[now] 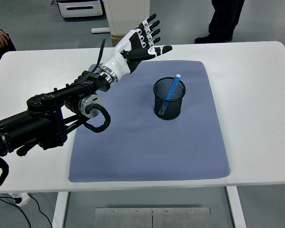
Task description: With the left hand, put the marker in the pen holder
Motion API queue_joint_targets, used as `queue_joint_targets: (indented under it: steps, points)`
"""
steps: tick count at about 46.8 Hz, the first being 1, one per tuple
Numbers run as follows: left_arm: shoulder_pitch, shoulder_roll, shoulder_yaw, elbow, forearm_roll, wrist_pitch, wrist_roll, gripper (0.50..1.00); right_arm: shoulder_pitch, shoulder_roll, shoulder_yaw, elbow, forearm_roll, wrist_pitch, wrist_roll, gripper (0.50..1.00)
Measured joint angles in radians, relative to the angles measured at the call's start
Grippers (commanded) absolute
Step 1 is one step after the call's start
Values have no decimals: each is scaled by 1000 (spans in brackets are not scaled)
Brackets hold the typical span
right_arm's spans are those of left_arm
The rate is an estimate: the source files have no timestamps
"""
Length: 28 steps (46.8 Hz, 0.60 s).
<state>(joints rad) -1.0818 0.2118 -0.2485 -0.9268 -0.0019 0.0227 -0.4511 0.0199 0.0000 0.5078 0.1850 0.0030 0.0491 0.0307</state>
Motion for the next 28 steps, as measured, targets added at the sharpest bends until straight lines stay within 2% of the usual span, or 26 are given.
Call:
queue_joint_targets:
  steps: [6, 13, 21, 28]
  points:
    - [0, 70, 0, 36, 31, -2, 0, 1000, 0, 0, 0, 0, 0, 0, 0, 1000]
    - [0, 120, 2, 93, 136, 6, 1, 1000, 0, 0, 0, -1, 0, 0, 0, 1000]
    - [15, 160, 7, 169, 268, 9, 3, 1000, 0, 0, 0, 0, 0, 0, 0, 1000]
    - [47, 173, 5, 212, 281, 8, 3, 1000, 0, 0, 0, 0, 0, 0, 0, 1000]
